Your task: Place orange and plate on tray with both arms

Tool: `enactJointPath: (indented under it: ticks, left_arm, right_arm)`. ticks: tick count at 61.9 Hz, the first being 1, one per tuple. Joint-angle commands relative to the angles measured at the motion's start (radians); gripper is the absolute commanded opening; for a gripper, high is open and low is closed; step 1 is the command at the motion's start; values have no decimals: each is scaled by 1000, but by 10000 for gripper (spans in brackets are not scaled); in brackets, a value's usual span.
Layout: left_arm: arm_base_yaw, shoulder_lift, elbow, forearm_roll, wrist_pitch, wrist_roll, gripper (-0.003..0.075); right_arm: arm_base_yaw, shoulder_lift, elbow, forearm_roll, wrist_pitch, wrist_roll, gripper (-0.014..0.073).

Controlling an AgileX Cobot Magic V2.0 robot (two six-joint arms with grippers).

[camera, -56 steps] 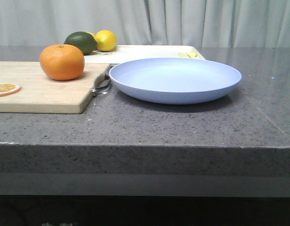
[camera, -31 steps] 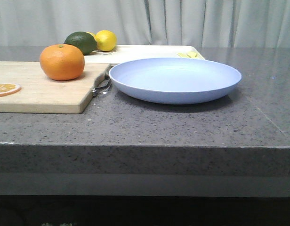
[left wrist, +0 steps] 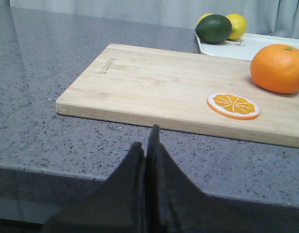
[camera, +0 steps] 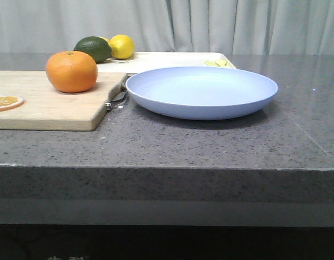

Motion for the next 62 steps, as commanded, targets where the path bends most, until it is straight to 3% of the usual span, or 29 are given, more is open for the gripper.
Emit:
enactJointPath:
  ticks: [1,42,57,62]
  left_arm:
    - [2,-20,4,-6,-89,-7,-18]
    - [2,-20,4,-6,-113,-7,-18]
    - [2,-20,4,33,-286,-6,-18]
    - [2,-20,-3,-26,-369,-32,-18]
  right_arm:
    - [-3,-23,-4,0,-76,-6,-111]
    - [-3,-23,-4,0,-128,-6,-111]
    - [-3,-23,-30,0,-206,-6,-111]
    - [-3,-16,-83,7,-196,-5,-111]
